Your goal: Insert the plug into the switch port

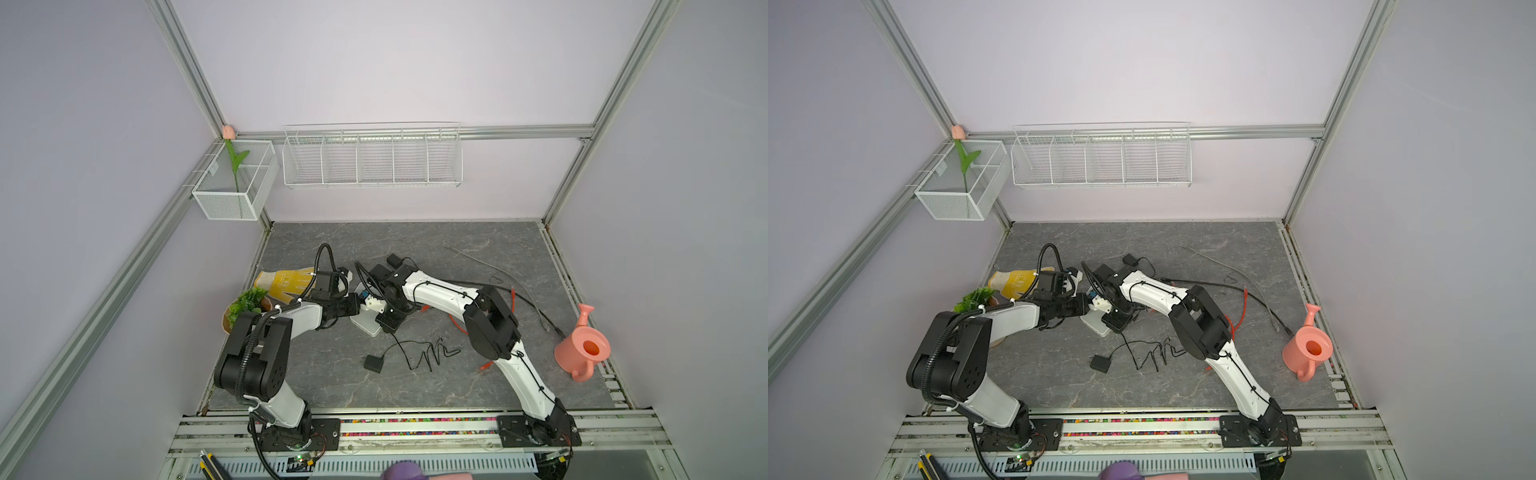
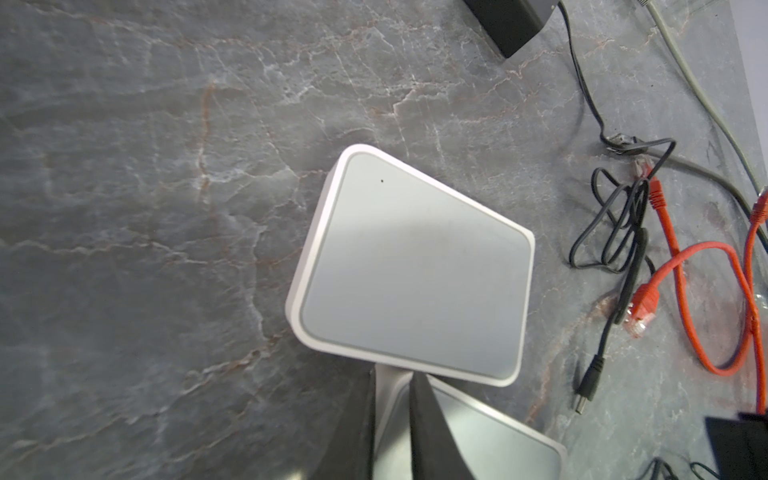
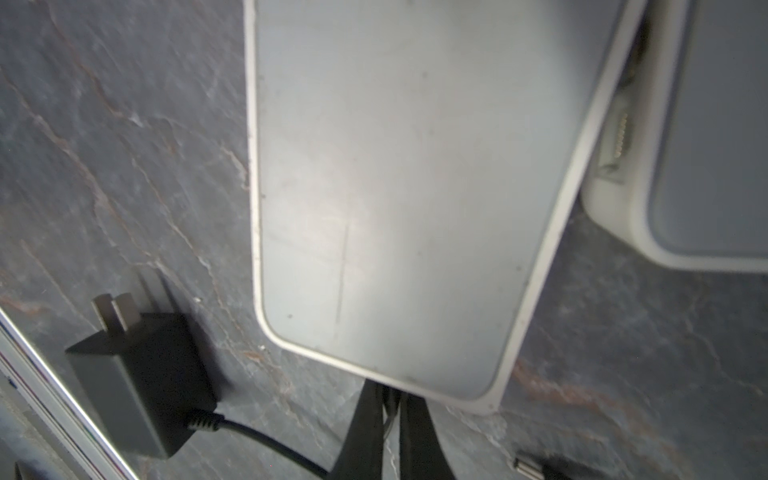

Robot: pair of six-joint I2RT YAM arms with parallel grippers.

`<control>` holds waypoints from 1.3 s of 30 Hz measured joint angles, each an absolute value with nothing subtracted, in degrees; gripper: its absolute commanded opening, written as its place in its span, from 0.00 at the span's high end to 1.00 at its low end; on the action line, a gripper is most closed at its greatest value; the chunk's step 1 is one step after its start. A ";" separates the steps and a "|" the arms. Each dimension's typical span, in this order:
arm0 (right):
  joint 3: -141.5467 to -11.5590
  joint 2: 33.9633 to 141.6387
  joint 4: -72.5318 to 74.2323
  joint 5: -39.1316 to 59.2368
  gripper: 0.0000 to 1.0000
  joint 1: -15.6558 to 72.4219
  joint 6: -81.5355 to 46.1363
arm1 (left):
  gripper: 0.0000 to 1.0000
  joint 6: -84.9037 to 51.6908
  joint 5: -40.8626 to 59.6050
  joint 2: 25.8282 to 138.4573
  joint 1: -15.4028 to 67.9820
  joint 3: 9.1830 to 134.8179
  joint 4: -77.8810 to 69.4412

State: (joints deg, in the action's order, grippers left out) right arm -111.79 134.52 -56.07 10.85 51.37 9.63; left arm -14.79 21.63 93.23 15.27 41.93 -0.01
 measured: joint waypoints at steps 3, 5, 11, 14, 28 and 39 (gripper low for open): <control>-111.77 134.50 -56.03 10.85 0.93 51.37 9.61 | 0.82 -14.79 21.63 93.23 15.27 41.93 -0.01; -111.74 134.50 -56.01 10.85 0.93 51.37 9.61 | 0.82 -14.79 21.63 93.23 15.27 41.93 -0.01; -111.72 134.47 -55.96 10.96 0.93 51.35 9.61 | 0.82 -14.79 21.61 93.23 15.27 41.93 -0.01; -111.70 134.47 -55.94 10.98 0.92 51.35 9.58 | 0.82 -14.79 21.54 93.23 15.27 41.93 0.03; -102.41 129.36 -45.65 9.61 0.57 51.46 9.32 | 0.80 -15.03 20.69 91.46 14.96 41.89 3.03; -94.45 122.74 -36.53 5.91 0.40 51.83 10.41 | 0.80 -16.08 20.91 86.65 13.87 41.85 7.55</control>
